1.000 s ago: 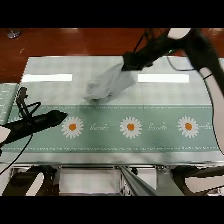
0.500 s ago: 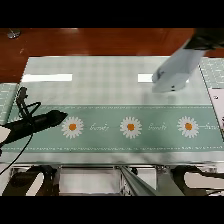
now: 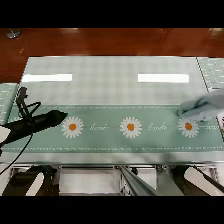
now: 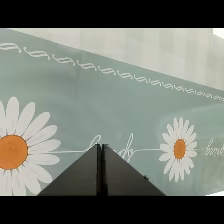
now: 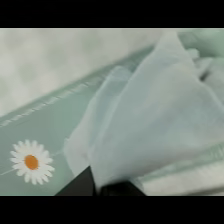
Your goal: Fold the shirts.
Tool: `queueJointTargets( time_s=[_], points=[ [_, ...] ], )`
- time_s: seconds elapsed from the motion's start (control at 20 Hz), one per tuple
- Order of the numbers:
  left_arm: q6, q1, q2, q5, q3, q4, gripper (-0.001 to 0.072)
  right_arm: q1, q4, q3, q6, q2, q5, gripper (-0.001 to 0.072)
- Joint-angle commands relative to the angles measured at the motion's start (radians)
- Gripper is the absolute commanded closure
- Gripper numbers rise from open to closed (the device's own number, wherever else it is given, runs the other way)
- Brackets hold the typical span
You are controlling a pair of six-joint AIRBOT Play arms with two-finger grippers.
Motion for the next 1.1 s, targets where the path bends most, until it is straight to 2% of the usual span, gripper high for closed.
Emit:
queueJointTargets(
  time_s=[0.0,0.25,0.3,0.4,0.45,0.55,0.65,0.7,0.8,0.85,0.9,1.05],
  points=[
    [0.0,0.0,0.0,0.014,0.0,0.0,0.0688,-0.185,-0.168,-0.299,0.011,0.181,0.002,0.069],
    [0.0,0.0,0.0,0.014,0.0,0.0,0.0688,-0.368,-0.457,-0.641,0.154,0.416,-0.109,0.0688],
    [0.0,0.0,0.0,0.014,0.0,0.0,0.0688,-0.384,-0.494,-0.678,0.185,0.448,-0.14,0.0656],
    [0.0,0.0,0.0,0.014,0.0,0.0,0.0688,-0.404,-0.549,-0.702,0.219,0.463,-0.187,0.0139],
    [0.0,0.0,0.0,0.015,0.0,0.0,0.0688,-0.402,-0.539,-0.695,0.219,0.449,-0.21,0.0088],
    [0.002,0.0,0.0,0.031,0.005,0.0,0.0688,-0.402,-0.434,-0.64,0.211,0.396,-0.267,0.0089],
    [0.039,0.002,-0.011,0.038,0.061,0.001,0.0689,-0.402,-0.233,-0.517,0.179,0.307,-0.334,0.0101],
    [0.05,0.002,-0.032,0.038,0.114,0.001,0.0689,-0.402,-0.09,-0.442,0.153,0.257,-0.362,0.0187],
    [0.053,0.001,-0.116,0.035,0.281,0.001,0.069,-0.364,0.233,-0.276,0.071,0.148,-0.412,0.0533],
    [0.053,0.0,-0.174,0.018,0.388,0.0,0.069,-0.294,0.348,-0.186,0.025,0.093,-0.435,0.0671],
    [0.054,-0.01,-0.249,-0.017,0.522,0.0,0.069,-0.19,0.404,-0.098,-0.009,0.04,-0.457,0.0689],
    [0.078,-0.099,-0.483,-0.144,0.922,0.01,0.069,0.198,0.377,0.058,-0.066,-0.068,-0.519,0.0689]
  ],
)
